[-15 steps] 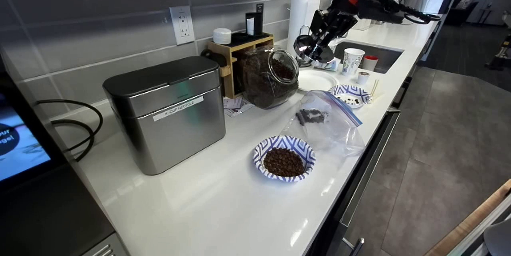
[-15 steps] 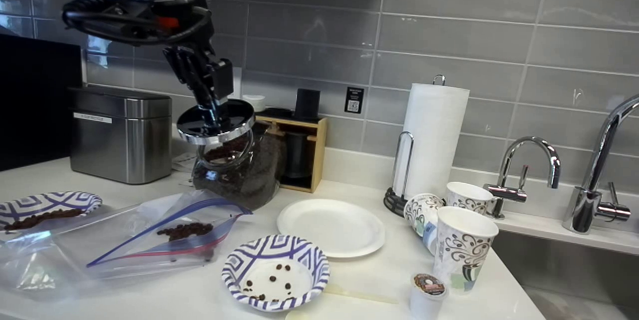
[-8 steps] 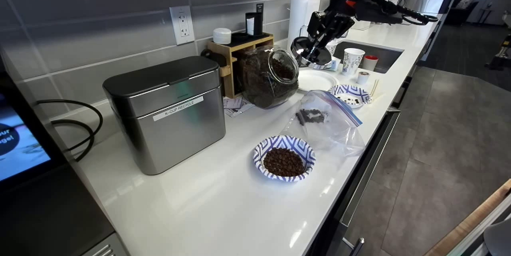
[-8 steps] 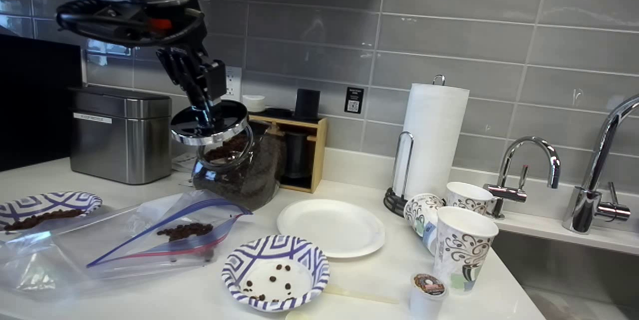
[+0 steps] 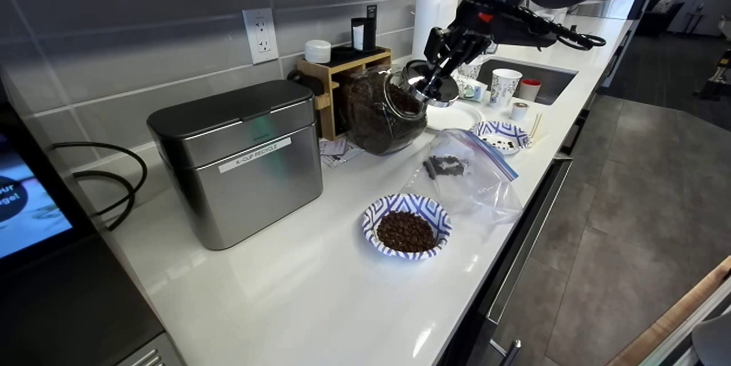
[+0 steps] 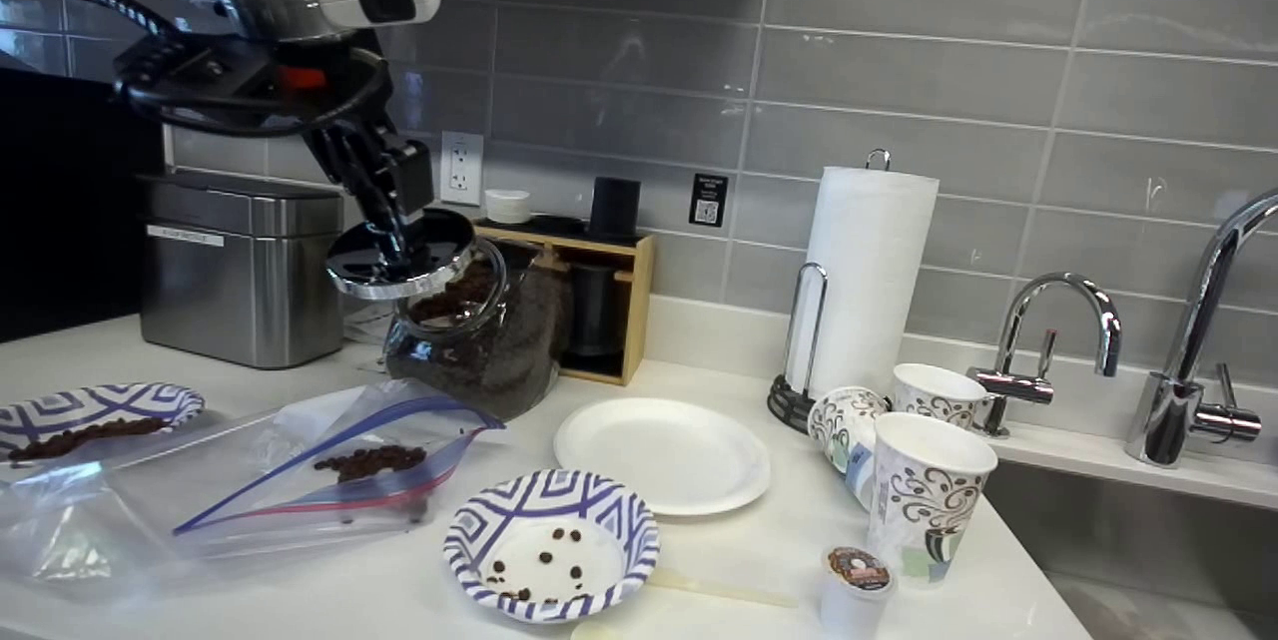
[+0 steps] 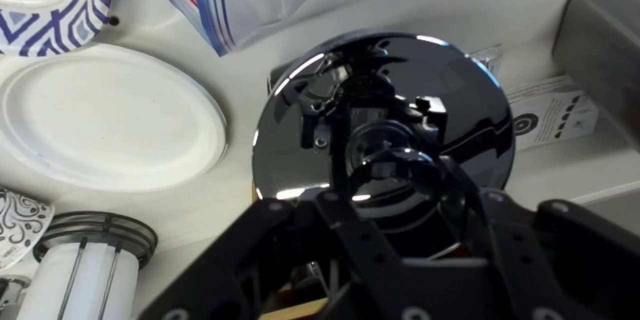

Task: Put the lid on the jar

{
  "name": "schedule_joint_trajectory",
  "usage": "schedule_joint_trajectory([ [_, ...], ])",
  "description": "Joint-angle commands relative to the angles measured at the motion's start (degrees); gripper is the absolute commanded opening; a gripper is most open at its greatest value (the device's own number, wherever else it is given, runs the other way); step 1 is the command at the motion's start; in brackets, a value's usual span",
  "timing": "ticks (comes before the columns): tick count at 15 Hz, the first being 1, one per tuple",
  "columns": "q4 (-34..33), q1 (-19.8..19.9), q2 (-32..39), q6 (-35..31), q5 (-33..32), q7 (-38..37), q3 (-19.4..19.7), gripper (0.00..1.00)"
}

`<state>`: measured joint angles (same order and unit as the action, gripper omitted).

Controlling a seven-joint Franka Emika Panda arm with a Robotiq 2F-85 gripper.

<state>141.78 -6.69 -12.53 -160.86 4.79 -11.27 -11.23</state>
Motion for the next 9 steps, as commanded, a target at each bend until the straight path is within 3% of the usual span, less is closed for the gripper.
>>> schedule_joint_trajectory([
  [1, 0.9, 1.3, 0.6, -3.9, -3.1, -3.5, -0.8, 0.21],
  [9, 0.0, 3.6, 3.6, -7.1, -9.1, -8.7, -2.5, 0.21],
])
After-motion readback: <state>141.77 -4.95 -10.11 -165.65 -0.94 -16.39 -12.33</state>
